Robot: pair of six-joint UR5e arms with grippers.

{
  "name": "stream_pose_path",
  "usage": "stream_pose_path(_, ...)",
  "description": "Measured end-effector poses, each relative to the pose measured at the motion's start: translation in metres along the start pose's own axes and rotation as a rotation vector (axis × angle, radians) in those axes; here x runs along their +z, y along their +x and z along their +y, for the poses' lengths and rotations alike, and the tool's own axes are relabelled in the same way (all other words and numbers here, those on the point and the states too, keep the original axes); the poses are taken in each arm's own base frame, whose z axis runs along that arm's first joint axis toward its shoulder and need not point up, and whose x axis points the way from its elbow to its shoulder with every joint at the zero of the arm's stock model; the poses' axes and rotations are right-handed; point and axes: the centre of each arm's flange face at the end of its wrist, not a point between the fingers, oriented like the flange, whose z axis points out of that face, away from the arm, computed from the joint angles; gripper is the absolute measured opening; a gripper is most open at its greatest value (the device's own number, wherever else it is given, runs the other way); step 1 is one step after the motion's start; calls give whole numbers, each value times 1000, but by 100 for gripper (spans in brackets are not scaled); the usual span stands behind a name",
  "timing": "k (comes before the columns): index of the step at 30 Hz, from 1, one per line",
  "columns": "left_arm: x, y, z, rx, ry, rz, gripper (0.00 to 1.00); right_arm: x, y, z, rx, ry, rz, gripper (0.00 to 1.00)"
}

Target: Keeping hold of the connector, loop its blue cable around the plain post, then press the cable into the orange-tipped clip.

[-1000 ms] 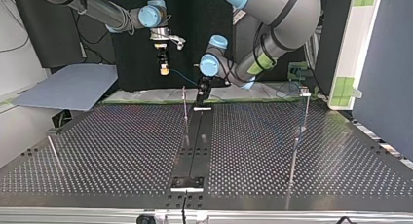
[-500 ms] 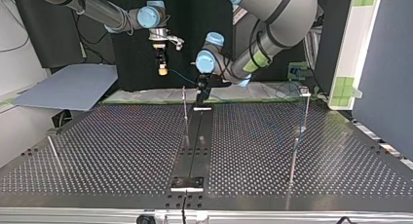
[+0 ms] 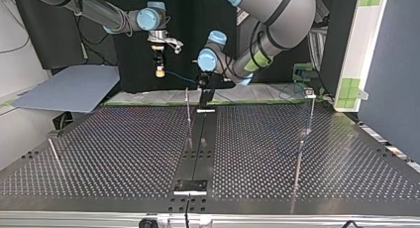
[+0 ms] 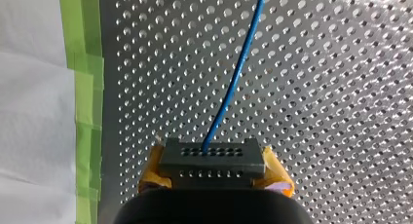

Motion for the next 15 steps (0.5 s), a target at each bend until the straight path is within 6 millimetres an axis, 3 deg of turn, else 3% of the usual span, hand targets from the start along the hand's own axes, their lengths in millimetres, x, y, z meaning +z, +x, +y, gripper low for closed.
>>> stream_pose_path(15,17,-15,2,-39,-22,-68,0,14,5,5,11,-12,22,0)
